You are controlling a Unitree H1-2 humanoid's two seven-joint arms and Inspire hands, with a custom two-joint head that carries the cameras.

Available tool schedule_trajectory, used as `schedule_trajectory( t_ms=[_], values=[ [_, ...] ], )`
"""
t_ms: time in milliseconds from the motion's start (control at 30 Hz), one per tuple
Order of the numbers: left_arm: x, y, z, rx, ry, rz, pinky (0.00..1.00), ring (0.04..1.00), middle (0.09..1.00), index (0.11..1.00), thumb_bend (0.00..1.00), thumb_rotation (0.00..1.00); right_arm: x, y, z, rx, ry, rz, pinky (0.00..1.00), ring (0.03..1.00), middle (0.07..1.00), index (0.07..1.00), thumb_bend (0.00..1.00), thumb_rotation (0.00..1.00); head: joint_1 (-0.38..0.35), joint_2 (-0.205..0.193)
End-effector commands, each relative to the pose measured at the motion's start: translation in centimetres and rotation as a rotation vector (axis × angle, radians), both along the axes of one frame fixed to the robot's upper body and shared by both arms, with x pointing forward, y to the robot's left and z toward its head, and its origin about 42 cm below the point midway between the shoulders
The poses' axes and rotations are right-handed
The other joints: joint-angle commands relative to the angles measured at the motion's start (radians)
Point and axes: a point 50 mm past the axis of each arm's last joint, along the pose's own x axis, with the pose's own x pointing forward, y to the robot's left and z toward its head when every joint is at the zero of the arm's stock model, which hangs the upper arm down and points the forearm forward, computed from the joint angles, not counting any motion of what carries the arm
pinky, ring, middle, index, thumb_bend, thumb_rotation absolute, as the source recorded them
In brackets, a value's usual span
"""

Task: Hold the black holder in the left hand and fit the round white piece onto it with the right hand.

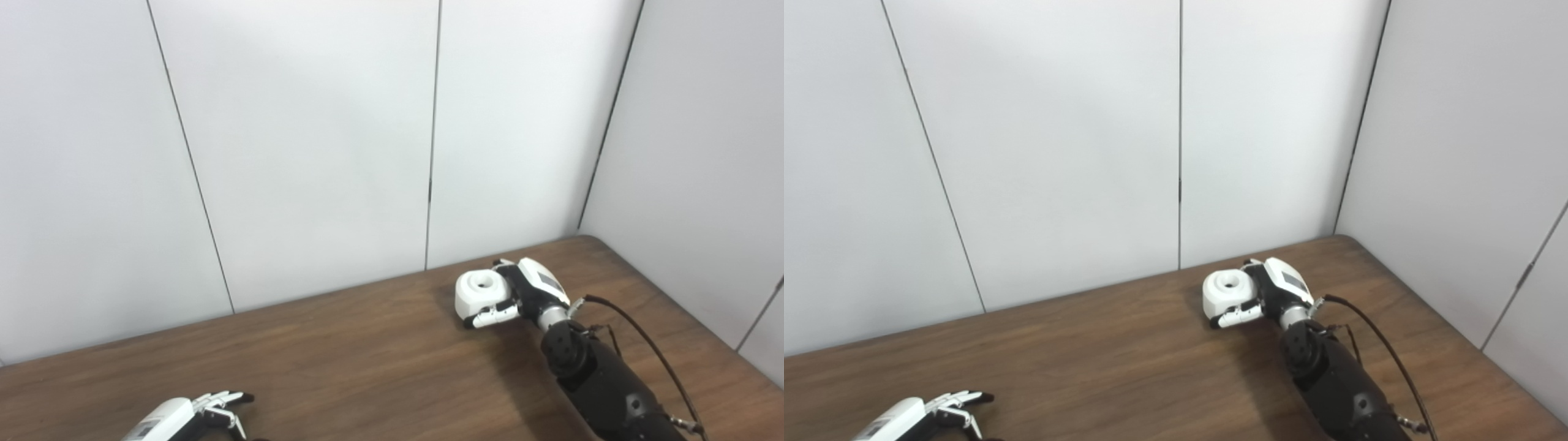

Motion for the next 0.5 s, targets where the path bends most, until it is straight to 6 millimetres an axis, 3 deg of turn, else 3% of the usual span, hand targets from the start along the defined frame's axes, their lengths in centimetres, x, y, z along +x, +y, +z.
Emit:
schedule_trajectory(
  t_ms=[0, 300, 467],
  values=[
    [-0.13, 1.3, 0.12, 0.063, 0.013, 0.001, 0.96, 0.943, 0.915, 0.478, 0.51, 0.04, -0.07, -0.44, -0.38, -0.024, 0.006, -0.013, 0.82, 0.923, 0.894, 0.488, 0.5, 0.15, -0.001, -0.002],
    [-0.06, 1.37, 0.03, 0.06, 0.01, 0.003, 0.97, 0.937, 0.912, 0.478, 0.51, 0.04, -0.21, -0.26, -0.78, -0.03, -0.009, -0.019, 0.8, 0.908, 0.876, 0.483, 0.5, 0.14, 0.002, 0.002],
    [-0.06, 1.27, 0.17, 0.056, 0.009, -0.002, 0.95, 0.936, 0.911, 0.478, 0.51, 0.04, -0.48, -0.17, -0.63, -0.035, -0.016, -0.01, 0.78, 0.901, 0.869, 0.484, 0.5, 0.15, 0.034, 0.025]
  ],
)
